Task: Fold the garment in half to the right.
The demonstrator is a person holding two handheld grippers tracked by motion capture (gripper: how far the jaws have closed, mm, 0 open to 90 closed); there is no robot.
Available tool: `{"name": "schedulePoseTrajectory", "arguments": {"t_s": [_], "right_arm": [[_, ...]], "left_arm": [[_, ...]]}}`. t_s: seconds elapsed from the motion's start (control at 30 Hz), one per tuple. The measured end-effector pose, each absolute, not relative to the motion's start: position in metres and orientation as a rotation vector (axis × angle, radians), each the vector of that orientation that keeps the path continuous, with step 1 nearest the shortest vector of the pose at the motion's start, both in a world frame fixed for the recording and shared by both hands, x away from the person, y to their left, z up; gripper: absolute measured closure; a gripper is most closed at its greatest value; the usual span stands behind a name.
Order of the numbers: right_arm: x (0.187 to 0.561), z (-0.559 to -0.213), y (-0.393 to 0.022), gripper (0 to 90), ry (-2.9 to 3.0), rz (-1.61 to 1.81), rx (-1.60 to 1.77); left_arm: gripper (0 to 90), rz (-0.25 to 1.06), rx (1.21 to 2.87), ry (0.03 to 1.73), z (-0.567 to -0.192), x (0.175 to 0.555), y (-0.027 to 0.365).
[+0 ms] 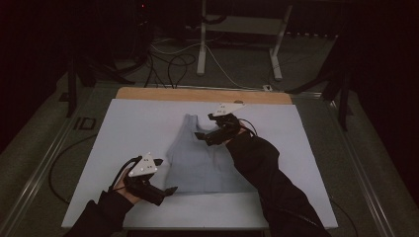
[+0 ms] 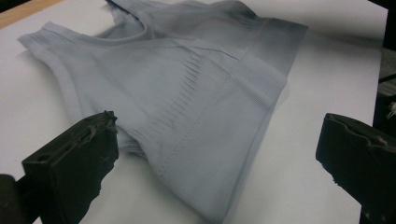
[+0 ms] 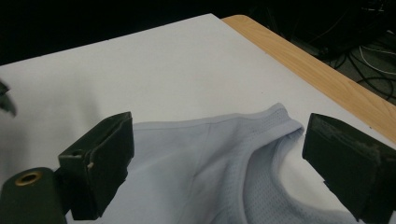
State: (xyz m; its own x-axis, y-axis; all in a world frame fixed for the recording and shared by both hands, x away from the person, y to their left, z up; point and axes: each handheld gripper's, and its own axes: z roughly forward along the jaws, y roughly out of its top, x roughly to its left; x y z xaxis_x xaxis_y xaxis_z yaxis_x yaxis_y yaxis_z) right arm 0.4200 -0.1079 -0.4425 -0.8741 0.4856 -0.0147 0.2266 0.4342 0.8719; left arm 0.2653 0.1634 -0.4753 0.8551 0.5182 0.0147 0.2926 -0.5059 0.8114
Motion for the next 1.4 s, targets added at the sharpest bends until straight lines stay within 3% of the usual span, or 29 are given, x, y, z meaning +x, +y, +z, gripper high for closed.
{"name": "schedulePoseTrajectory", "arguments": {"t_s": [0.53, 1.2, 1.4], "right_arm": [[0.453, -0.454, -0.073, 9.1, 2.472, 1.342, 0.627], [0.500, -0.475, -0.044, 9.1, 2.528, 1.234, 0.642], [0.516, -0.483, -0.038, 10.7, 2.548, 1.182, 0.689]], "left_arm": [[0.5, 0.340, 2.178, 0.676, -0.496, 0.272, 0.143], [0.7, 0.305, 2.315, 0.815, -0.514, 0.273, 0.147], [7.9, 0.277, 2.369, 0.815, -0.520, 0.271, 0.149]]}}
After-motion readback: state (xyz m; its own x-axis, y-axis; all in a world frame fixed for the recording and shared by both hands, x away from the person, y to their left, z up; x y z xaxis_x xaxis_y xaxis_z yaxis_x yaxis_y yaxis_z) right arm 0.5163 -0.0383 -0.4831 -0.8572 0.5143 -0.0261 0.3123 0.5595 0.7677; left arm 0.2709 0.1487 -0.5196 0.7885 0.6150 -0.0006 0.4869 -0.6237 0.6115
